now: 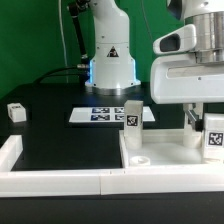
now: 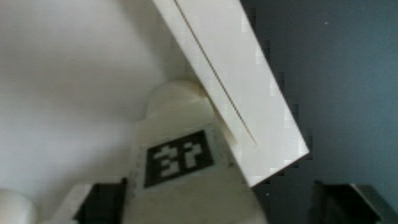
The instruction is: Assemble square table
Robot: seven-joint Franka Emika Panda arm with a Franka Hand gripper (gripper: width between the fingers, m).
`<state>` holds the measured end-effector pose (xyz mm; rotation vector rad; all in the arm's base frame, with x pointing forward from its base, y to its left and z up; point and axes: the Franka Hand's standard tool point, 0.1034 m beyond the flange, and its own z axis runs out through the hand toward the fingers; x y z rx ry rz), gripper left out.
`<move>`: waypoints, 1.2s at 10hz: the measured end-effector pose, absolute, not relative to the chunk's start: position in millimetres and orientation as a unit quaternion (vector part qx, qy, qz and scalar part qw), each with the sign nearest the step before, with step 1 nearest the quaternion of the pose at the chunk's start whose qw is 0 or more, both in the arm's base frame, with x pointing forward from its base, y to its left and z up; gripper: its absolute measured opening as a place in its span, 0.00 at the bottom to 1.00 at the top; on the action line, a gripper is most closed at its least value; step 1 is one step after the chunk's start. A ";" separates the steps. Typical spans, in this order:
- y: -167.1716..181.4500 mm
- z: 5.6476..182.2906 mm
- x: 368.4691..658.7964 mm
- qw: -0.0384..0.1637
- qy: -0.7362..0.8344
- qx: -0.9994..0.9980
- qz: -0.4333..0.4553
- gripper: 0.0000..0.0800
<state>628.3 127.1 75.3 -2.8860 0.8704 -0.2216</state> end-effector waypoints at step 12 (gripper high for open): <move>115.6 66.8 624.6 0.100 0.563 -0.820 -0.031 0.50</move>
Offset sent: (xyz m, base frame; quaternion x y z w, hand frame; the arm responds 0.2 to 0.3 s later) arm 0.0000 0.0000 0.0000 0.0000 0.0000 0.1938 0.9810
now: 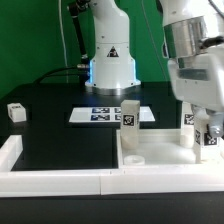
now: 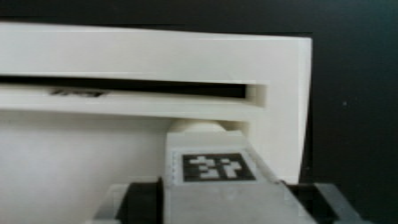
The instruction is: Assemble square table
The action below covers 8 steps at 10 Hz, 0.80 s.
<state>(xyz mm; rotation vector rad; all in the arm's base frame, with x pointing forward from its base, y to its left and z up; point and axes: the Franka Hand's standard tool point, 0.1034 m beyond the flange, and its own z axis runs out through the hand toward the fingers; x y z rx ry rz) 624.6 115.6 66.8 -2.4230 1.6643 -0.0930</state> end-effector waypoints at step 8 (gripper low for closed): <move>110.4 67.1 629.8 0.046 0.168 -0.984 -0.046 0.81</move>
Offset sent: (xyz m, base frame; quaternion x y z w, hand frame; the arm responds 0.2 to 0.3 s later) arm 0.0000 0.0000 0.0000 0.0000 0.0000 -0.1296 0.9916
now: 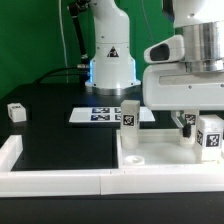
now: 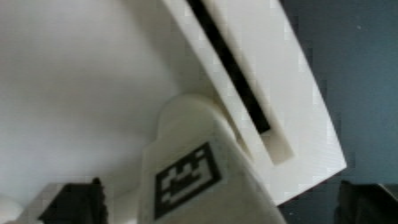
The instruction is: Assemble square table
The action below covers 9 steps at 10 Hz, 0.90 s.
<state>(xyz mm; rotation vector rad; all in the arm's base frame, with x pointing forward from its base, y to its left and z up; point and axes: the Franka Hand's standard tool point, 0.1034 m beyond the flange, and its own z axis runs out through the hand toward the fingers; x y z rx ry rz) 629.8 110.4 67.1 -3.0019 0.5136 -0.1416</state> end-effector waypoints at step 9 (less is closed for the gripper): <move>106.5 68.2 631.2 0.069 0.429 -0.900 -0.030 0.36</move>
Offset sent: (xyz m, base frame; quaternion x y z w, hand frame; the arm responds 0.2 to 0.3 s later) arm 0.0000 0.0000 0.0000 0.0000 0.0000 0.0000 1.0000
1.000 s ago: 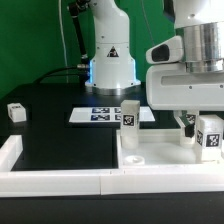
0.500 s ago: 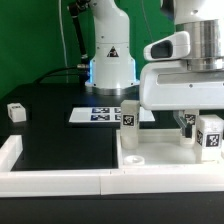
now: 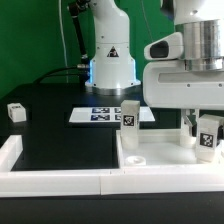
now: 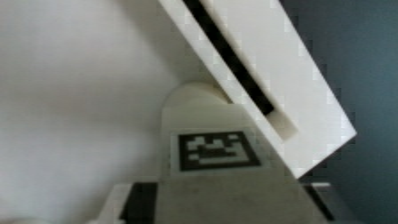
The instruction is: Assemble square table
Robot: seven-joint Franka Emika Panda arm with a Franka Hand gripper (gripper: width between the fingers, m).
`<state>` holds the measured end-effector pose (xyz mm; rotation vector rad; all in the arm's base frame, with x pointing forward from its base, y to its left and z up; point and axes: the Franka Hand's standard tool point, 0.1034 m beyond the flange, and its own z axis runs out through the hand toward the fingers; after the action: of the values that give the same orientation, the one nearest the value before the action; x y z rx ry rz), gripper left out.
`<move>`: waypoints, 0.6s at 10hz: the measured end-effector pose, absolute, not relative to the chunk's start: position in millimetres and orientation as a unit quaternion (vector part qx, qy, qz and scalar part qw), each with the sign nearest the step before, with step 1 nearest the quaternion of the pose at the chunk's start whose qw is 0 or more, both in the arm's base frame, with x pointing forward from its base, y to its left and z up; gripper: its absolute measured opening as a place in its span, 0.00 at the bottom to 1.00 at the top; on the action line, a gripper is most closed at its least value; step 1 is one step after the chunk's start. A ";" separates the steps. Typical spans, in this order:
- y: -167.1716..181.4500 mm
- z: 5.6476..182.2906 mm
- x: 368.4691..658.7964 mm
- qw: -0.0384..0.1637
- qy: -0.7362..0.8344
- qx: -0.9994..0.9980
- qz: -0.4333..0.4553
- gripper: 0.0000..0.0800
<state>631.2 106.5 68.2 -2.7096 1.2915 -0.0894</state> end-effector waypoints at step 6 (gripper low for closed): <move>104.9 65.2 625.5 0.122 0.721 -0.682 0.018 0.36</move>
Offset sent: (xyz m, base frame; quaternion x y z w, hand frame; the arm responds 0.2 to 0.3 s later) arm -0.0063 -0.0032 -0.0073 0.0555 -0.0487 0.3131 0.9468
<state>625.5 104.9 65.2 -1.9909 2.1035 0.0513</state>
